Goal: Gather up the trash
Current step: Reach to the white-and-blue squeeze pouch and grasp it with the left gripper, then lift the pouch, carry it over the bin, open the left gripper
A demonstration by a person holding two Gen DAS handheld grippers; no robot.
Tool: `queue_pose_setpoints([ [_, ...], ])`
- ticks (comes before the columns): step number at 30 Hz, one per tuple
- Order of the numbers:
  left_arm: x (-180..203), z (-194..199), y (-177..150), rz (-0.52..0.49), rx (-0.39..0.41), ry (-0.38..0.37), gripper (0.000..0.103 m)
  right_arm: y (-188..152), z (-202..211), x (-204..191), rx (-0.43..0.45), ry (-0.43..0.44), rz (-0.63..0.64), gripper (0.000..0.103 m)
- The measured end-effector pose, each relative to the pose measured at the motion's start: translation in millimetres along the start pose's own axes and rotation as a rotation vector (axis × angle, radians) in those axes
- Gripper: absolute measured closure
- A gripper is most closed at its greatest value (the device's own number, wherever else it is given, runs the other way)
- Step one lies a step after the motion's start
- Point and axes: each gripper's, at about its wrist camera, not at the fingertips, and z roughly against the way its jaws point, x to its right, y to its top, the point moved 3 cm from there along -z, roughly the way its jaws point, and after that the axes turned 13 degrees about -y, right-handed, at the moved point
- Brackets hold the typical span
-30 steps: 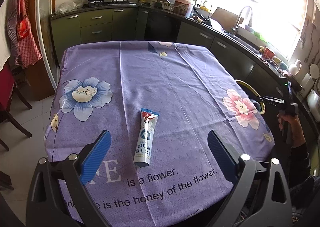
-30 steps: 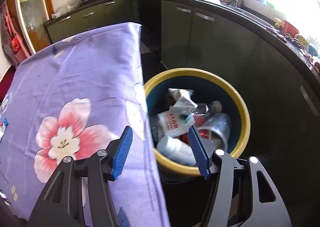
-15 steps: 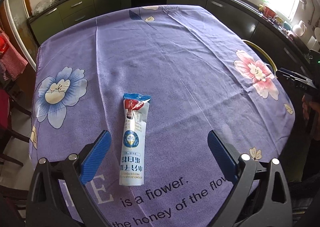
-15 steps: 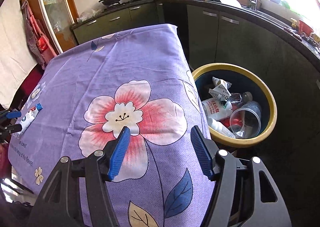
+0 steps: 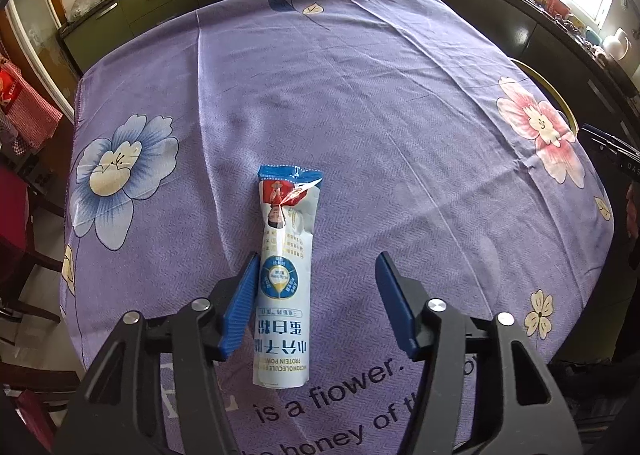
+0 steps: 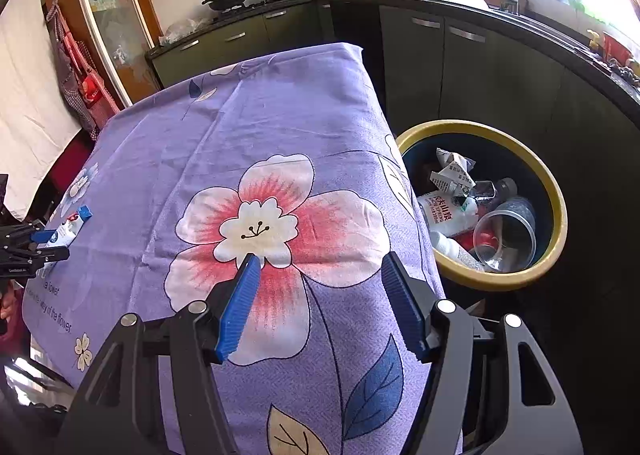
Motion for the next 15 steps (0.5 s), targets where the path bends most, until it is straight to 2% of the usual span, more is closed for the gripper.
queue_pose_setpoints([
  [3,-2.5,-3.1,-2.1,0.006,-0.013,0.007,0.059,-0.7,0.9,-0.4,0.002,0.0,0.0,0.04],
  [9,-4.7,-1.7,-3.4,0.013,-0.011,0.012,0.07,-1.4,0.2,-1.9,-0.002,0.003,0.002,0.04],
  [12,-5.5,-0.6,-4.2,0.017,-0.01,0.01,0.08,-2.5,-0.8,-3.6,-0.005,0.006,0.007,0.04],
  [15,-5.8,0.2,-4.9,0.018,-0.009,0.01,0.082,-2.9,-1.2,-4.4,-0.006,0.009,0.008,0.04],
])
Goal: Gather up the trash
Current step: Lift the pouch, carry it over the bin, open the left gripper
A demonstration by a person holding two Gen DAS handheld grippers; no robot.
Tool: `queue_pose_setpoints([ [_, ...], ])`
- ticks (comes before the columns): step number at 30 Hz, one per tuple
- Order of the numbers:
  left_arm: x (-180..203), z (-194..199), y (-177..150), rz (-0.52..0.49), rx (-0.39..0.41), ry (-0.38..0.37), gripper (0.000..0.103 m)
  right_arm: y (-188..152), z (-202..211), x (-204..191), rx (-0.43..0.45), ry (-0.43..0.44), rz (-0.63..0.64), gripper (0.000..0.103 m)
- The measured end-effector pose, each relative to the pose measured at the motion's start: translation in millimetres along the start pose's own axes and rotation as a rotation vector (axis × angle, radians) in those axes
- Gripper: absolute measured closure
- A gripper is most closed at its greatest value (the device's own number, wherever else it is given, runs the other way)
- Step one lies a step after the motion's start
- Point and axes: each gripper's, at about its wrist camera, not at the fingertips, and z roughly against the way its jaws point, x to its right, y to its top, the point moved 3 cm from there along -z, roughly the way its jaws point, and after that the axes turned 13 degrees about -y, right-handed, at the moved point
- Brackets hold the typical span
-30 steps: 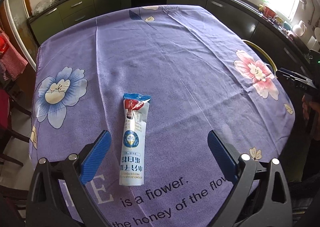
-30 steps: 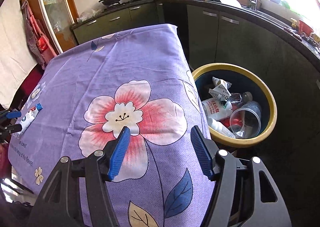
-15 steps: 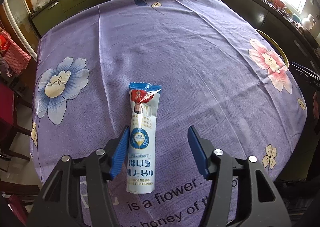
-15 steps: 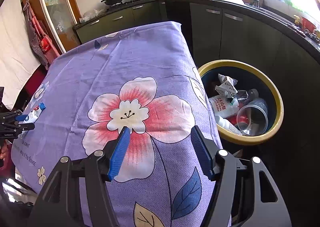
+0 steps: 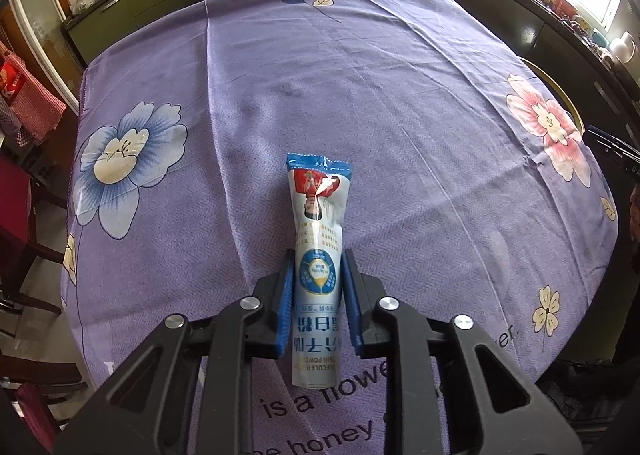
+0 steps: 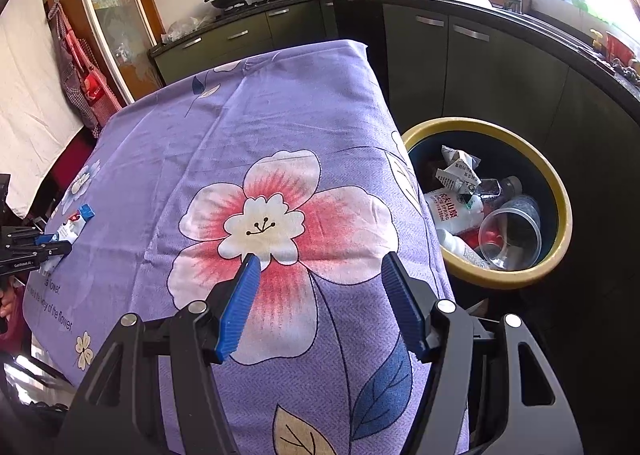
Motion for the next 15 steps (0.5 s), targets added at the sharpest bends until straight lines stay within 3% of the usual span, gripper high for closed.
queue_pose_setpoints([
  [8,14.1,10.1,3.4,-0.039,0.019,-0.005,0.084,0.8,2.6,4.7,0.007,-0.01,-0.009,0.04],
  [15,54.8,31.7,21.9,-0.135,0.061,-0.051,0.084,-4.2,1.7,17.9,-0.002,-0.029,-0.034,0.04],
])
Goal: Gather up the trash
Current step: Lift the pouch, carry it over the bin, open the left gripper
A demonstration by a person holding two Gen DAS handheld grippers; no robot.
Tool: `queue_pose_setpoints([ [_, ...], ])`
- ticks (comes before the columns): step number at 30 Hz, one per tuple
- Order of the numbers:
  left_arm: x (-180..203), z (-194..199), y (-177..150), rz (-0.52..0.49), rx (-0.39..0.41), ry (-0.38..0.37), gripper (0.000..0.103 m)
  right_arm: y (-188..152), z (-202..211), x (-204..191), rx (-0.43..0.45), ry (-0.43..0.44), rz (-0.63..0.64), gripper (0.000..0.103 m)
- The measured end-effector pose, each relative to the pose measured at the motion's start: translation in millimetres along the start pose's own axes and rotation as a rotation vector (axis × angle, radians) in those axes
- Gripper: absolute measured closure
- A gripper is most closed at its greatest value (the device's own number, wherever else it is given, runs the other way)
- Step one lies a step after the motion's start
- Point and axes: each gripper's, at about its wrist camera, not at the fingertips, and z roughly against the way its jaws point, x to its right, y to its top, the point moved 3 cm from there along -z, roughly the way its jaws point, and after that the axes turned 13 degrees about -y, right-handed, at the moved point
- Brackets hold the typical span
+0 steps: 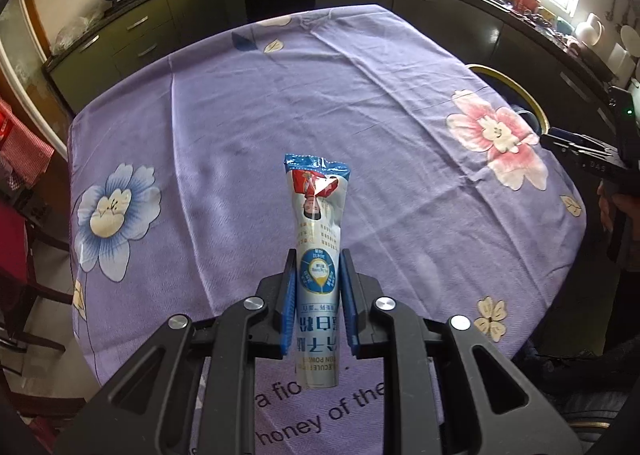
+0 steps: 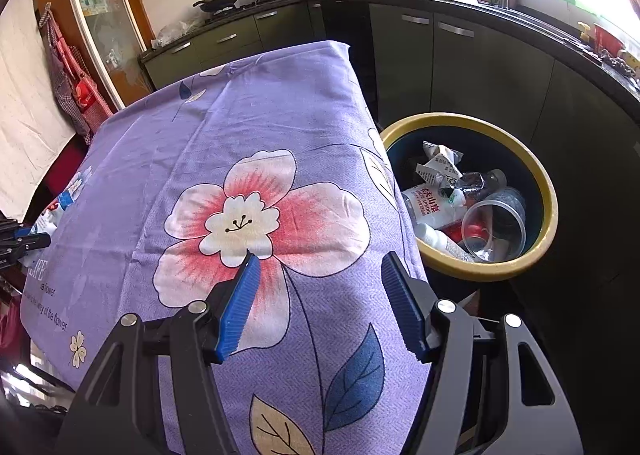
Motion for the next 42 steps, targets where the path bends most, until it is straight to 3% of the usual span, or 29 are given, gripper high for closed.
queue_pose_setpoints([
  [11,91.7,-4.1,78.7,-0.212,0.035,-0.168,0.084,-14.7,5.1,59.1,-0.004,-0.068,-0.128,0.04],
  [23,212.2,-90.3,181.5,-0.415,-0.042,-0.324,0.084,-33.9,19.8,131.8,0.017,-0.143,-0.26,0.04],
  [30,273.6,-167.8,225.2,-0.487,-0.114,-0.347,0.084,-49.4,20.9,162.1,0.002,-0.162,-0.319,0.04],
  [38,312.1,-242.5,250.2,-0.491,-0.188,-0.344,0.083,-60.8,18.3,178.0,-0.008,-0.156,-0.365,0.04],
  [41,315.6,-262.9,259.7,-0.451,-0.207,-0.34,0.079,-61.8,17.9,180.2,-0.008,-0.152,-0.375,0.04],
  [42,315.4,-268.5,263.2,-0.438,-0.204,-0.332,0.07,-62.0,18.0,180.8,-0.008,-0.15,-0.378,0.04],
])
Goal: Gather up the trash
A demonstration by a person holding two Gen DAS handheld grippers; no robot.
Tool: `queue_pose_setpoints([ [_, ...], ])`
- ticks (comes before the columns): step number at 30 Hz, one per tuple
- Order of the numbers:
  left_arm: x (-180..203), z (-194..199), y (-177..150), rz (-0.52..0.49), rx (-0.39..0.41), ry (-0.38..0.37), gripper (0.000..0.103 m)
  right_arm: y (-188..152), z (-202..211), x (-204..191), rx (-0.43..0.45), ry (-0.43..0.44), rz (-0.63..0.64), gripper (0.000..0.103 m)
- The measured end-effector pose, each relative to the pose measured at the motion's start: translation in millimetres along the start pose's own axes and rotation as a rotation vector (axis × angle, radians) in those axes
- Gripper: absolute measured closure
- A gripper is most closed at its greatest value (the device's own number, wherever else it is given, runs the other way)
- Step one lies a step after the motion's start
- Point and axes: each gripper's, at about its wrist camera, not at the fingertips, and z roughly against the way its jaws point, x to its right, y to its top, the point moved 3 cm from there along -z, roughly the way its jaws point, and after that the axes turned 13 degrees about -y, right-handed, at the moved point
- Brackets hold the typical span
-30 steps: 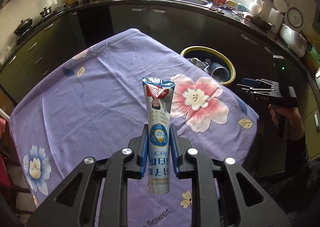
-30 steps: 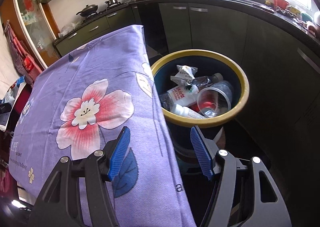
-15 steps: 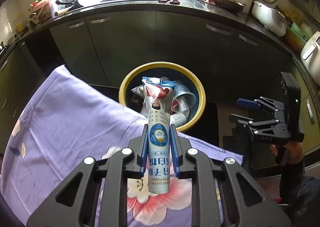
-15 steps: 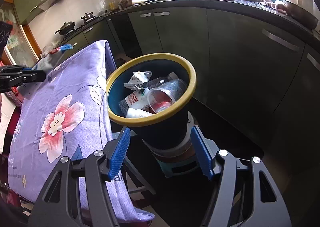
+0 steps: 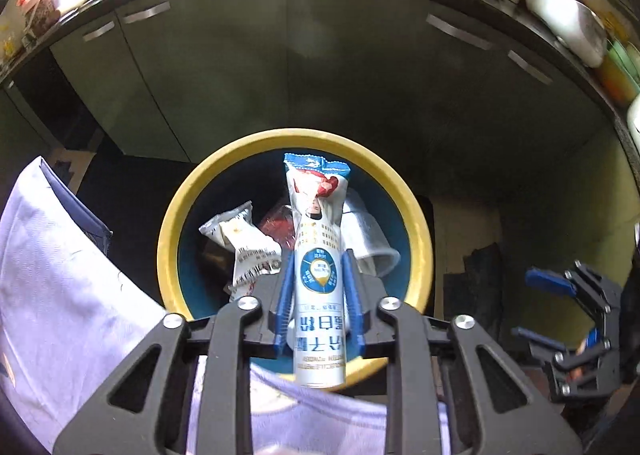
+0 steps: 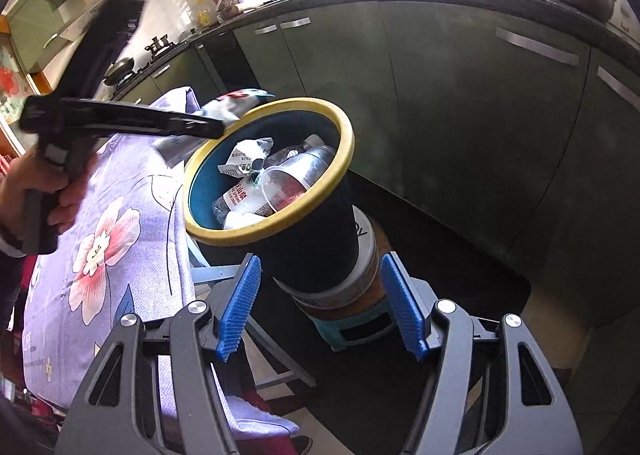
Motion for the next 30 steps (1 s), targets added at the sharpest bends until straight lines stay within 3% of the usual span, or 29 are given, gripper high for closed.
queue_pose_setpoints([
  [1,-3.2,-1.3,0.9,0.002,0.003,0.015,0.051,0.2,0.2,0.5,0.001,0.002,-0.003,0.04],
  [3,-6.8,0.2,3.8,0.001,0.029,0.07,0.038,0.7,1.1,0.3,0.004,0.003,-0.007,0.039],
  [8,-5.3,37.2,-13.2,0.03,0.085,0.05,0.036,0.6,8.7,-4.8,0.019,0.014,0.005,0.039],
  [13,2.8,111.0,-67.9,0.039,0.234,0.073,0.013,-0.1,15.3,-24.8,0.027,0.04,0.05,0.037],
  [21,-0.7,223.3,-202.6,0.193,0.45,0.165,0.007,-5.1,39.2,-88.2,0.072,0.099,0.194,0.03],
  [24,-2.4,259.2,-250.2,0.258,0.513,0.265,0.007,-11.5,51.0,-119.6,0.09,0.128,0.261,0.026],
  [27,-6.6,292.2,-299.4,0.325,0.567,0.377,0.007,-18.0,64.2,-146.5,0.117,0.146,0.318,0.01],
  [30,-11.6,315.0,-335.8,0.386,0.605,0.451,0.007,-20.9,80.1,-165.0,0.159,0.142,0.344,0.005],
])
